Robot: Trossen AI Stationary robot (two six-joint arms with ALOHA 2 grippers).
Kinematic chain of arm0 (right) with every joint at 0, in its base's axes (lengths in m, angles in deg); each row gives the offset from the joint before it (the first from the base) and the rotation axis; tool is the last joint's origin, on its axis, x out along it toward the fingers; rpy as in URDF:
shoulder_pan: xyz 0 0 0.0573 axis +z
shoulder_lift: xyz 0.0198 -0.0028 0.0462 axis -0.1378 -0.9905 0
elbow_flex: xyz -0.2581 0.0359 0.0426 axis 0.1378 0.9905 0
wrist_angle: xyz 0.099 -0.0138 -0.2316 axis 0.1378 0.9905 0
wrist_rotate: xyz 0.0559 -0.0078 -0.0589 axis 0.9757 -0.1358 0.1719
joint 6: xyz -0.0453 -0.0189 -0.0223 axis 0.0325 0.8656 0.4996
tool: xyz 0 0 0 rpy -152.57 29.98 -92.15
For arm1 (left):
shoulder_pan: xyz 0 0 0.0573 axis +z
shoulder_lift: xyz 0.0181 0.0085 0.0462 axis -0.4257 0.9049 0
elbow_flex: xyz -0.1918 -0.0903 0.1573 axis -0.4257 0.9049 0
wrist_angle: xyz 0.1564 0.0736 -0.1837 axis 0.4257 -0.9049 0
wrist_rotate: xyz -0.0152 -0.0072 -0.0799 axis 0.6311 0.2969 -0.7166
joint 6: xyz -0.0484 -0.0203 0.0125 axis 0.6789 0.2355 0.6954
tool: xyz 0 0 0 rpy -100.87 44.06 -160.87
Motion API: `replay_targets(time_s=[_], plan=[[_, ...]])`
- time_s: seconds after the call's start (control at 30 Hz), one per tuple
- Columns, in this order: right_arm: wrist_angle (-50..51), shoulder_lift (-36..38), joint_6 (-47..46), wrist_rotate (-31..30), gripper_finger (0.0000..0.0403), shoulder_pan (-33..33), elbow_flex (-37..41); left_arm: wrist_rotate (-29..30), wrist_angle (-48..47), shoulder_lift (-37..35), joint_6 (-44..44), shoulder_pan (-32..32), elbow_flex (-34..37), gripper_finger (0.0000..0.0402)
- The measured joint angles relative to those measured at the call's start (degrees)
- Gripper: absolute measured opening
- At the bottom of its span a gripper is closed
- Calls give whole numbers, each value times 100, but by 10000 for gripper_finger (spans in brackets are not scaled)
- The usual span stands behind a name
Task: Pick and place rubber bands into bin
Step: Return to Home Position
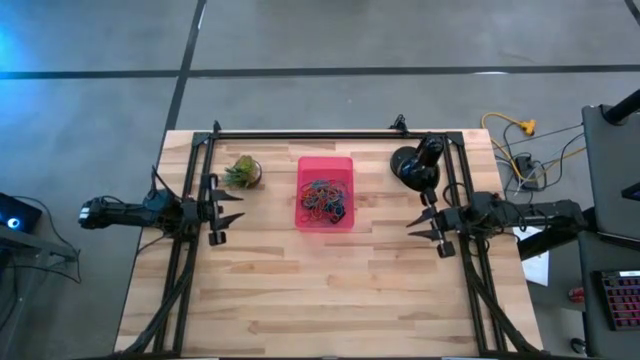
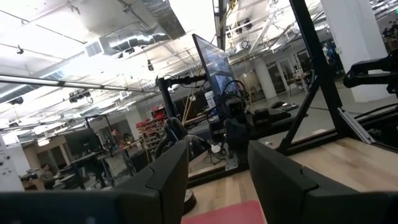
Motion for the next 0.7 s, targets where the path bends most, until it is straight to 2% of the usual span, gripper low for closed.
replay_targets(time_s=[0.23, 0.4, 0.7], plan=[[0, -26, 127, -102, 78, 2, 0, -2, 1, 4, -2, 2, 0, 152], [154, -55, 69, -910, 72, 66, 0, -4, 0, 4, -2, 2, 0, 152], [155, -396, -24, -949, 82, 142, -2, -7, 0, 4, -3, 4, 0, 152]])
